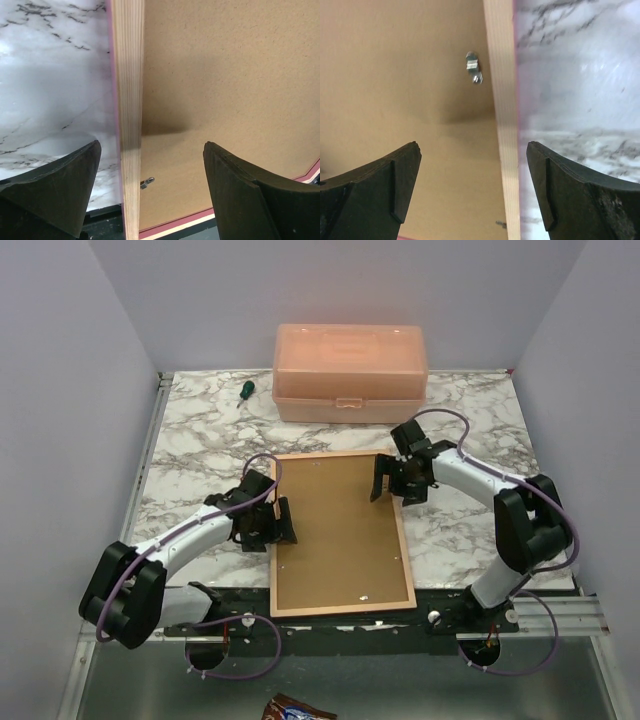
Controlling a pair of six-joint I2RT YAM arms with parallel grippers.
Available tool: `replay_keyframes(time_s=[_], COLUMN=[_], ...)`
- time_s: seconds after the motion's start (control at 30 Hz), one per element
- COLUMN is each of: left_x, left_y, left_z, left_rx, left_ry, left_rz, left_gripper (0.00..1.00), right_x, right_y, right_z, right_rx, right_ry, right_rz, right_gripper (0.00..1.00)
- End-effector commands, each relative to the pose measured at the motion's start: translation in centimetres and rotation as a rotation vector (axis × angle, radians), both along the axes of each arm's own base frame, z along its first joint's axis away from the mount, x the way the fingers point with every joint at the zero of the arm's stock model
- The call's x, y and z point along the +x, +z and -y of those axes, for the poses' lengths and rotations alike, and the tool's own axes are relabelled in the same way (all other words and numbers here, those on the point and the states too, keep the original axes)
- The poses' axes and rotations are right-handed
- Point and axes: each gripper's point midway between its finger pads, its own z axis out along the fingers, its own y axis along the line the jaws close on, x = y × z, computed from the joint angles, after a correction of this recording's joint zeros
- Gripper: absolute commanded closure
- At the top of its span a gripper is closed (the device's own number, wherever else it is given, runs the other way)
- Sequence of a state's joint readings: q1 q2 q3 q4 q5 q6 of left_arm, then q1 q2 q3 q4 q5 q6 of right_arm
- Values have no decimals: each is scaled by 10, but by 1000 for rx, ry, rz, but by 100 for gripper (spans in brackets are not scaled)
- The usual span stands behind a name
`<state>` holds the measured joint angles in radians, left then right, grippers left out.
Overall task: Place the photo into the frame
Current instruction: Move the photo frame to the center of the board, then install the photo frame at the center of the board.
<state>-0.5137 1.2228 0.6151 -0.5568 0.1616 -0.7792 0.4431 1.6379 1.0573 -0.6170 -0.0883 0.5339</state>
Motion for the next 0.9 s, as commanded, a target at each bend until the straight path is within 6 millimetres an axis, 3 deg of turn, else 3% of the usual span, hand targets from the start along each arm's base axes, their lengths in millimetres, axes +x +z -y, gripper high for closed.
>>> replay_keyframes(time_s=[0.0, 0.33, 0.47, 0.6, 0.73, 0.87], left_x=[16, 16, 16, 15, 15, 17], left_y=[7, 0, -2, -4, -5, -3], left_z=[14, 12, 12, 12, 12, 12], left_rx=[-60, -39, -37, -33, -32, -34], left_ry=[-46, -46, -51, -52, -52, -53], left_rz=[36, 17, 13, 5, 6, 11], left_gripper=[16, 20, 20, 20, 20, 20], right_x=[35, 74, 78, 74, 67, 65], right_y=[-8, -25, -26, -30, -33, -38], right_z=[11, 26, 23, 25, 27, 34], right_rx=[-74, -112, -102, -109, -113, -141], right_ry=[-13, -50, -46, -39, -36, -46], right_rz=[53, 71, 69, 56, 47, 49], right_gripper=[6, 15, 29, 34, 46, 68])
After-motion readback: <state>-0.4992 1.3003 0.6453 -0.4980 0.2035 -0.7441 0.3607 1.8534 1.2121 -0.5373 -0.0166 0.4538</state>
